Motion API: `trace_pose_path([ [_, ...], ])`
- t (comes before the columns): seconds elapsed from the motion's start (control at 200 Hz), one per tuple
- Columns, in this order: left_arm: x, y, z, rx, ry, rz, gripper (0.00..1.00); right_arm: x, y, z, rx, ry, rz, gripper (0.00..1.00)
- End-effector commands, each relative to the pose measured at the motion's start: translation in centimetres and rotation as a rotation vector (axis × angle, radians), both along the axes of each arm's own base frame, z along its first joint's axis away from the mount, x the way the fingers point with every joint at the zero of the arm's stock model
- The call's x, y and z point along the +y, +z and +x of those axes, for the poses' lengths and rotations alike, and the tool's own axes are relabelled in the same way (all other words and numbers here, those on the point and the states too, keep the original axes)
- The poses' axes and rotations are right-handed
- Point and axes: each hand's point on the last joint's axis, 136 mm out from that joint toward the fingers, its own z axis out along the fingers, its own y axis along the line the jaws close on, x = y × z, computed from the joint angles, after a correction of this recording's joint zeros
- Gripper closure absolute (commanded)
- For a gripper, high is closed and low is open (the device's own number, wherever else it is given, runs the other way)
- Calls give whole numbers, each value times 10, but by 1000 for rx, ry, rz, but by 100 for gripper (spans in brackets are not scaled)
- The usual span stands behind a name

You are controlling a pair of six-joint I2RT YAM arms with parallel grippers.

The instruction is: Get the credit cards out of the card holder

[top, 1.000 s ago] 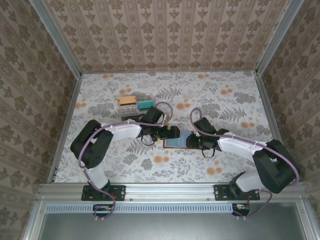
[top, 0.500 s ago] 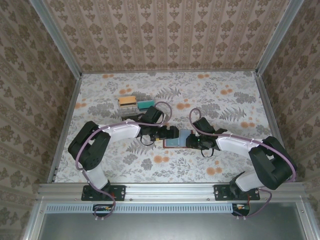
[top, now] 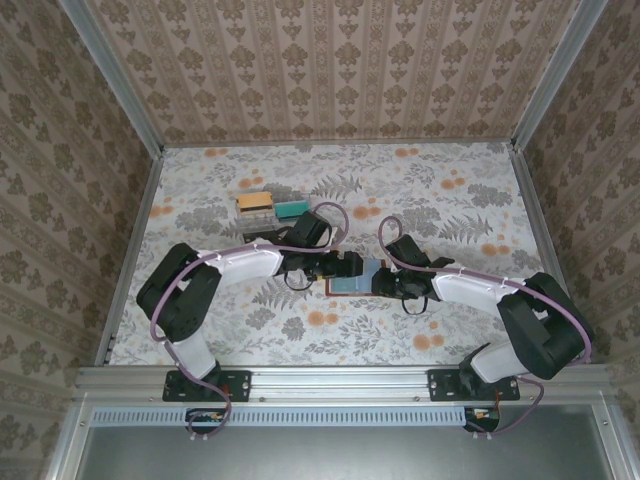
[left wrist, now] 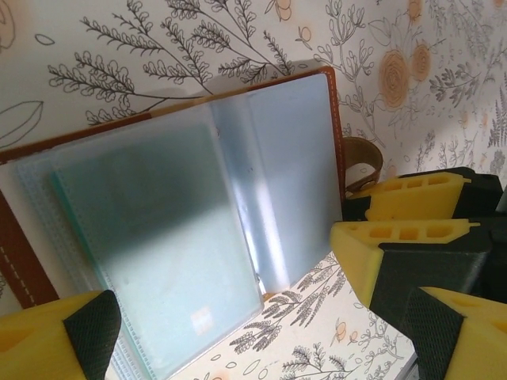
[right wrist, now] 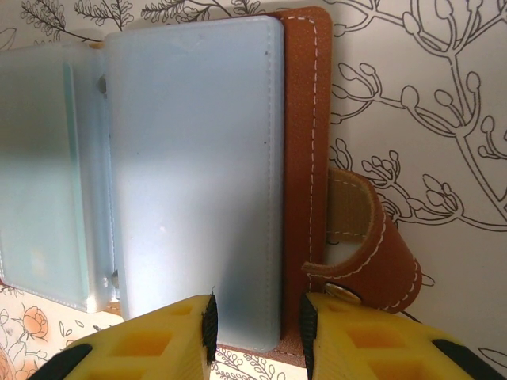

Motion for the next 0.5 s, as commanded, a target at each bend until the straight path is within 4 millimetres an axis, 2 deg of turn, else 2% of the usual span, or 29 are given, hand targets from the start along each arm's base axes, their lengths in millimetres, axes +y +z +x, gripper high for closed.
trace_pose_path([
  [0.0,-2,-10,-4,30,-8,9,4,-3,-12,-11,50,1,-12,64],
  [0.255,3,-22,-6,51,-5,45,4,-2,-12,-10,49,4,-11,64],
  [0.495,-11,-20,-10,72,-38,-30,2,-1,-13,-10,54,7,-8,64],
])
